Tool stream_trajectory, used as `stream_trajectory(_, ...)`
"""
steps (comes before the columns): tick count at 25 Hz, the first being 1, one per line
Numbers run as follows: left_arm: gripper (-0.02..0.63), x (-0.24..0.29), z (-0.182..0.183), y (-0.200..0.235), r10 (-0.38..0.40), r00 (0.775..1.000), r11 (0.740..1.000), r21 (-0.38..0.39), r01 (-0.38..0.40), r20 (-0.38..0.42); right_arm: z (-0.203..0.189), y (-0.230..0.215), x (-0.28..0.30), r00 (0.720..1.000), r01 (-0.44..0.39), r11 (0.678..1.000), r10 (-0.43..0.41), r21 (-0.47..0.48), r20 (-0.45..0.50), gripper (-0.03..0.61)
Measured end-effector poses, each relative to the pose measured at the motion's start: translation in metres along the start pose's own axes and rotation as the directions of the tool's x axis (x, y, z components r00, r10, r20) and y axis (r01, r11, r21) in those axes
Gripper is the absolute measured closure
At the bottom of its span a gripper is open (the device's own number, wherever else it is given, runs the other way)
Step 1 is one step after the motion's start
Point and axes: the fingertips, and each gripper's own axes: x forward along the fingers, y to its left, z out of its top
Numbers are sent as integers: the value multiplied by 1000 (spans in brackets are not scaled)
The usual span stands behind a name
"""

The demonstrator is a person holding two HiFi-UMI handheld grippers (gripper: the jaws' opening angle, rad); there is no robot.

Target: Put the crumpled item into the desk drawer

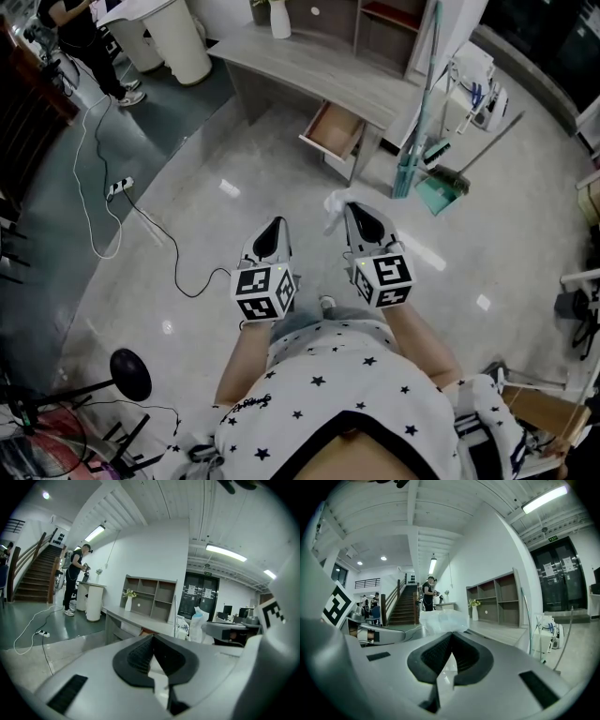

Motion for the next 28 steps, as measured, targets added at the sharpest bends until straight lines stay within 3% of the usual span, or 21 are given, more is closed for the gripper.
stream_trajectory(11, 603, 36, 2, 22, 5, 1000, 1000, -3, -5, -26, 1, -19, 38, 1000, 16, 1000, -16, 11, 3, 584)
stream_trajectory(28, 603, 188, 63, 101, -32, 998, 999, -11, 32, -55, 34, -75, 203, 998, 54, 999, -54, 1, -19, 584)
